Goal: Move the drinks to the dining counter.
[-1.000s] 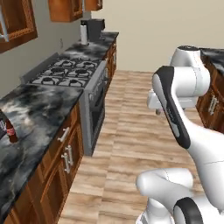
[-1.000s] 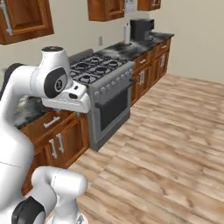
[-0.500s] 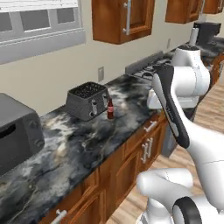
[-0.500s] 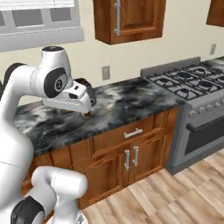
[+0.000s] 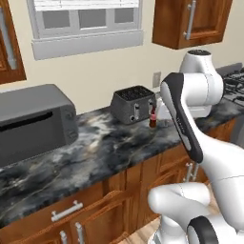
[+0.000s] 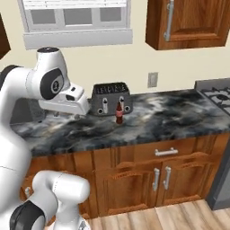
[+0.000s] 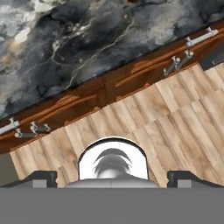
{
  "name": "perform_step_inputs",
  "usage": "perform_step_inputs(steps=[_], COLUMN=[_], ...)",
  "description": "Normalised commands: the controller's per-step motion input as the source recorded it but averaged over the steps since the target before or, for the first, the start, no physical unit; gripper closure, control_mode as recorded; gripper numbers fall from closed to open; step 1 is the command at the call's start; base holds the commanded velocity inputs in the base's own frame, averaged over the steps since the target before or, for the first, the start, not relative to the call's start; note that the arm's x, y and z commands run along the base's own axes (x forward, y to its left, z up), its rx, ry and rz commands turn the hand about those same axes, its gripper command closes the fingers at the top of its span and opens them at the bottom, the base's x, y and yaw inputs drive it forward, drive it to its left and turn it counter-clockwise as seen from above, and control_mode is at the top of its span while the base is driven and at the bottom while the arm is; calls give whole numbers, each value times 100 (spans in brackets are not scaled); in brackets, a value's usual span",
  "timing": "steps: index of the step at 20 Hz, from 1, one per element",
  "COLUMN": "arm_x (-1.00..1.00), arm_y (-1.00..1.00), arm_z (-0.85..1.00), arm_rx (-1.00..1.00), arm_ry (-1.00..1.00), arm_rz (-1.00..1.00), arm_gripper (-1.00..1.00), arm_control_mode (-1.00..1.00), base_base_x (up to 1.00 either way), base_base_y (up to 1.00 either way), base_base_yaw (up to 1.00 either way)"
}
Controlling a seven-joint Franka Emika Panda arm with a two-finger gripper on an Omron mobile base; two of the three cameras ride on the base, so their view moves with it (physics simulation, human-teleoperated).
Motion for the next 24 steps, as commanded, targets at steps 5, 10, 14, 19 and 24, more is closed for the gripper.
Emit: perform_step_inputs(steps=[5,10,14,19,24], arm_x=[0,0,0,0,0], arm_y=[0,0,0,0,0], arm_z=[0,0,0,0,0], arm_rx=[0,0,0,0,0], arm_ry=[0,0,0,0,0], arm_rz=[0,0,0,0,0], arm_gripper=[-100,-100,-100,-100,-100], arm_control_mode=[100,100,100,100,100], base_base_x=[10,41,36,43,64], base_base_y=[-95,-80,-54,-4,3], base_base_yaw=[36,50,46,24,18])
